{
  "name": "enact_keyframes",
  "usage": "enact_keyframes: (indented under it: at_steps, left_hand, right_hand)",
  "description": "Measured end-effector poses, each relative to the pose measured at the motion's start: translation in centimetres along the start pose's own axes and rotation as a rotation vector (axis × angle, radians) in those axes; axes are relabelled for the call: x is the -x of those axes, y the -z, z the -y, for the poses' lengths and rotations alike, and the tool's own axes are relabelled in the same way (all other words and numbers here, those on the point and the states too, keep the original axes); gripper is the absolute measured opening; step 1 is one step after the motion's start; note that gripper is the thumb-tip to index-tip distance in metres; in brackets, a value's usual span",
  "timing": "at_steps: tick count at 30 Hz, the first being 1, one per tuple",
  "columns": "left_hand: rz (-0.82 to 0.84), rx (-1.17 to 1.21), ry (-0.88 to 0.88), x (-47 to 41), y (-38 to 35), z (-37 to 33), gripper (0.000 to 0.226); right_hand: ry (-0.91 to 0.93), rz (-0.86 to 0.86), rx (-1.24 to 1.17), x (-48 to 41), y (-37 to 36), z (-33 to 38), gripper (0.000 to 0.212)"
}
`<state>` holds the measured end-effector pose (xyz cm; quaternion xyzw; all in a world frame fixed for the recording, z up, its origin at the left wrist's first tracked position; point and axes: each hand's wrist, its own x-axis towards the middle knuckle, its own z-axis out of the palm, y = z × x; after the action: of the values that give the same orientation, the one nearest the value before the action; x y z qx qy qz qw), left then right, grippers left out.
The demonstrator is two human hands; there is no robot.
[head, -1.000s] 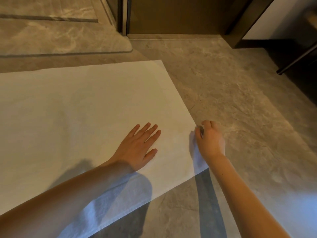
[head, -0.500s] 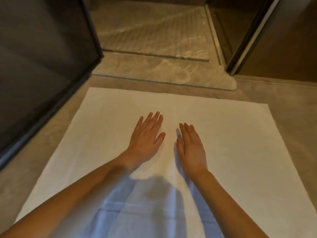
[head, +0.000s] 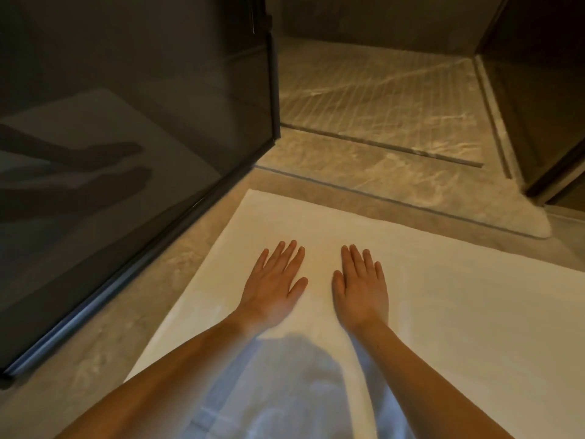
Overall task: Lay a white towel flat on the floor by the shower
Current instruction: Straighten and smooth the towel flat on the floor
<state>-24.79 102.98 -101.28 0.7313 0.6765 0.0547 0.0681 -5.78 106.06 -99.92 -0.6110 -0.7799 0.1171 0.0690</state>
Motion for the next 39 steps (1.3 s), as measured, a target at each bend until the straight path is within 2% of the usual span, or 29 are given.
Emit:
enact_keyframes:
  at_steps: [5, 9, 11, 16, 23, 28, 32, 35, 37, 39]
  left_hand:
    - [-0.045, 0.005, 0.026, -0.6, -0.2, -0.8, 0.063]
    - [-0.063, 0.013, -0.112, -4.3, 0.4, -2.8, 0.057]
    - [-0.038, 0.027, -0.125, -5.9, 0.6, -3.1, 0.055]
    - [-0.011, 0.009, -0.187, -6.9, 0.7, -0.3, 0.055]
    - [0.022, 0.019, -0.095, -7.6, 2.1, 6.4, 0.058]
    - [0.007, 0.024, 0.054, -8.2, 2.6, 9.6, 0.061]
    - [0.051, 0.013, 0.089, -8.6, 3.4, 11.4, 0.063]
    - [0.116, -0.062, 0.118, -9.0, 4.4, 11.2, 0.065]
    - [0.092, -0.082, 0.121, -9.2, 4.7, 9.3, 0.064]
    - [0.053, -0.041, 0.050, -8.4, 4.3, 5.9, 0.062]
  right_hand:
    - [-0.011, -0.023, 0.022, 0.0, -0.2, 0.0, 0.059]
    - [-0.016, -0.032, 0.031, -0.3, -0.2, 0.0, 0.057]
    - [-0.021, -0.030, 0.035, -0.2, -0.2, 0.0, 0.057]
    - [-0.014, -0.024, 0.035, -0.1, -0.2, 0.0, 0.057]
    - [-0.008, -0.012, 0.010, 0.1, 0.0, 0.2, 0.057]
    - [-0.098, -0.016, 0.018, 0.4, 0.1, 0.4, 0.061]
    - [-0.093, -0.013, 0.018, 0.3, 0.1, 0.3, 0.061]
    - [-0.086, -0.015, 0.025, 0.4, 0.0, 0.3, 0.062]
    - [-0.088, -0.015, 0.029, 0.2, -0.1, 0.2, 0.062]
    - [-0.084, -0.014, 0.031, 0.2, -0.1, 0.2, 0.062]
